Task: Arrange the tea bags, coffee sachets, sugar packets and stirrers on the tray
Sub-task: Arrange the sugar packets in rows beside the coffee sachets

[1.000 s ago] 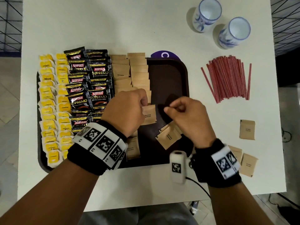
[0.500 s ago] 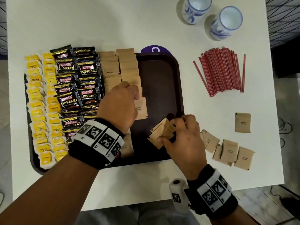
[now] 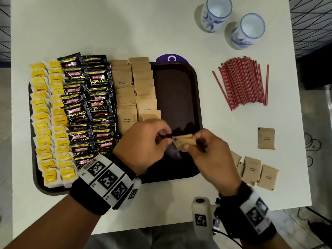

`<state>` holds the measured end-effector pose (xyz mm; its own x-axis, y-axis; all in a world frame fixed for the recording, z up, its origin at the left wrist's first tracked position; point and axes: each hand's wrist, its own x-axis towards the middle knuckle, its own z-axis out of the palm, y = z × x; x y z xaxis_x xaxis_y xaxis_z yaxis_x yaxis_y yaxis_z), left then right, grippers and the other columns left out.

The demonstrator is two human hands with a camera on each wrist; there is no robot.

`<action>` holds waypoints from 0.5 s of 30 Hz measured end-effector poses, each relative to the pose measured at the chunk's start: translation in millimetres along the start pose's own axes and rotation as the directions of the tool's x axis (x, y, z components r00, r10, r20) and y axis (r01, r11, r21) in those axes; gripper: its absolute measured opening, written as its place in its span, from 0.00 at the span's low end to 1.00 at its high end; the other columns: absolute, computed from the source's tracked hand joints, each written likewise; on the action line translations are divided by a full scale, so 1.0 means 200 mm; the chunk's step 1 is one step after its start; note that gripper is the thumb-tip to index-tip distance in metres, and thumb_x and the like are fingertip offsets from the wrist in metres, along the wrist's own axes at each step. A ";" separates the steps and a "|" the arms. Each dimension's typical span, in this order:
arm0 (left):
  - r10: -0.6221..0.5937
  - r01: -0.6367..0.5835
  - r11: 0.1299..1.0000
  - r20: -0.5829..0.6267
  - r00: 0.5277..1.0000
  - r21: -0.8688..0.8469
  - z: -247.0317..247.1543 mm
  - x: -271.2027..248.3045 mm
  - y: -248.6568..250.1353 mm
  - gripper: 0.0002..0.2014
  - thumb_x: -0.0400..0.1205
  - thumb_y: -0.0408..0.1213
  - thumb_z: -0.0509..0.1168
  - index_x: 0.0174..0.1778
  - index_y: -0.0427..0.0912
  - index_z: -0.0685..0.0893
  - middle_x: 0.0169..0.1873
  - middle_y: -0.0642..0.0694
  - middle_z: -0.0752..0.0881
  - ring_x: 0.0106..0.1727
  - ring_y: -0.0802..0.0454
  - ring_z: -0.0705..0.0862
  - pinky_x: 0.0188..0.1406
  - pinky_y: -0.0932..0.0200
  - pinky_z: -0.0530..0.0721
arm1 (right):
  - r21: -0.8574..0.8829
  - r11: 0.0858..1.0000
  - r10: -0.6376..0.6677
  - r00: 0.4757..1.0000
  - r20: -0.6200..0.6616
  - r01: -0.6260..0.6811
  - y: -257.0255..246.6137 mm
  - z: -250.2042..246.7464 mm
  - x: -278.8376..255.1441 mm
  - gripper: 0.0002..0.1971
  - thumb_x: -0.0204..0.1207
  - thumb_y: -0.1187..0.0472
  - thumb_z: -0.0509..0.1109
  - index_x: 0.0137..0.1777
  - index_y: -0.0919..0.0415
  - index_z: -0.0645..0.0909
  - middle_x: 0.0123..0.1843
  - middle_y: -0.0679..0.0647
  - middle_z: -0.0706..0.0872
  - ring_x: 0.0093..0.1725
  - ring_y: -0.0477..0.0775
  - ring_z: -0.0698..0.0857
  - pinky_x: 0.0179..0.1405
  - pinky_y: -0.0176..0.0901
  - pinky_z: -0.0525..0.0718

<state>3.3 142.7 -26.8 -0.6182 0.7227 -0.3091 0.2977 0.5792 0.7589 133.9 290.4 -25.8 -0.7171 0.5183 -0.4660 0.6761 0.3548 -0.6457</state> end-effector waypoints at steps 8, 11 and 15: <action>-0.155 0.147 0.966 -0.020 0.988 -0.213 0.00 0.00 0.04 0.14 0.71 0.40 0.79 0.49 0.53 0.85 0.37 0.57 0.86 0.40 0.63 0.85 0.41 0.68 0.83 | 0.475 0.861 0.123 0.981 0.151 -0.181 -0.03 0.00 0.04 0.20 0.69 0.57 0.84 0.46 0.71 0.79 0.32 0.59 0.88 0.24 0.53 0.81 0.22 0.42 0.74; -0.209 0.190 0.944 -0.044 0.977 -0.271 -0.02 0.00 0.03 0.12 0.71 0.37 0.80 0.46 0.50 0.86 0.36 0.54 0.87 0.37 0.59 0.86 0.41 0.64 0.84 | 0.516 0.840 0.080 0.978 0.192 -0.170 -0.04 0.02 0.03 0.11 0.72 0.60 0.81 0.46 0.63 0.83 0.39 0.60 0.91 0.26 0.55 0.82 0.23 0.45 0.76; -0.256 0.230 0.924 -0.046 0.966 -0.306 -0.05 -0.01 0.01 0.11 0.72 0.36 0.79 0.46 0.48 0.86 0.35 0.52 0.89 0.34 0.60 0.86 0.35 0.66 0.85 | 0.567 0.812 0.039 0.981 0.192 -0.143 -0.03 0.02 0.01 0.03 0.79 0.70 0.74 0.49 0.64 0.84 0.42 0.61 0.91 0.30 0.58 0.86 0.27 0.47 0.80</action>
<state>-2.8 138.7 -19.6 -0.7068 0.5323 -0.4659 -0.0899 0.5857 0.8055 127.5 285.7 -26.1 -0.7095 0.3727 -0.5981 0.5552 -0.2270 -0.8001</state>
